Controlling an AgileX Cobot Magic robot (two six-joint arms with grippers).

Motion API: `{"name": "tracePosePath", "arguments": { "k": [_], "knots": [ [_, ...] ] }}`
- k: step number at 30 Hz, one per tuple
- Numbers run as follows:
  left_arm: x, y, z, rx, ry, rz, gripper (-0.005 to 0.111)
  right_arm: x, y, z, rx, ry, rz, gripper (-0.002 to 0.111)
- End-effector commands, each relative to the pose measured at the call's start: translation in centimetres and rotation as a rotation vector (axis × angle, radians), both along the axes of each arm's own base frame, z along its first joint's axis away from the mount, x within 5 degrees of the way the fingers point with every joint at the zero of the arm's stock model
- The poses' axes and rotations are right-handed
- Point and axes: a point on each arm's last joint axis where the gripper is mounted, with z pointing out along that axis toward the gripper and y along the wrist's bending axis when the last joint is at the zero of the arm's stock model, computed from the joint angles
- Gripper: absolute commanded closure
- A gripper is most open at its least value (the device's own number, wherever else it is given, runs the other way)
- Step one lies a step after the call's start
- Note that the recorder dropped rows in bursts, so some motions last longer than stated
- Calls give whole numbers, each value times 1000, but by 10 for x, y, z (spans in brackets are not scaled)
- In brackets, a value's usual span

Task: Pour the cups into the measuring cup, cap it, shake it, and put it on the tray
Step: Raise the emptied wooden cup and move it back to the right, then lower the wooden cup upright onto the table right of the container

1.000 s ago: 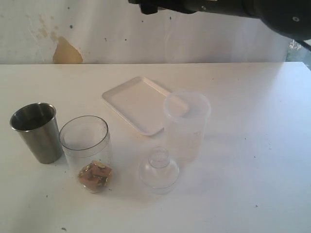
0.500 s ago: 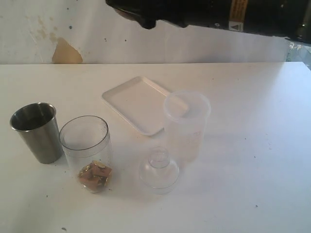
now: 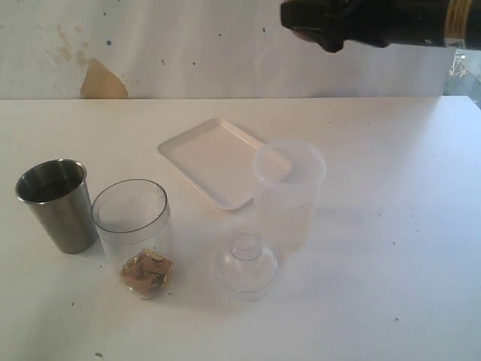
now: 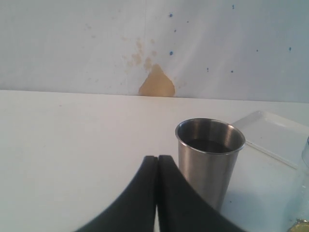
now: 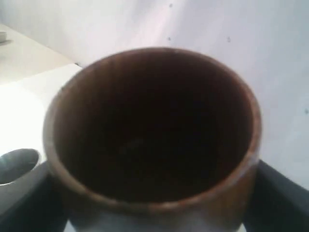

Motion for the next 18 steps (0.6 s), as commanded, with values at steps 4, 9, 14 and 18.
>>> {"name": "tracePosePath", "arguments": {
  "k": [4, 9, 14, 18],
  "knots": [
    [0, 0, 0, -8, -9, 2, 106, -4, -40, -34, 53, -16, -149, 108],
    [0, 0, 0, -8, -9, 2, 106, -10, -53, -63, 60, -89, -298, 108],
    [0, 0, 0, -8, -9, 2, 106, -8, -61, -96, 6, -96, -384, 108],
    [0, 0, 0, -8, -9, 2, 106, 5, -60, -131, 2, -20, -346, 108]
  ]
}}
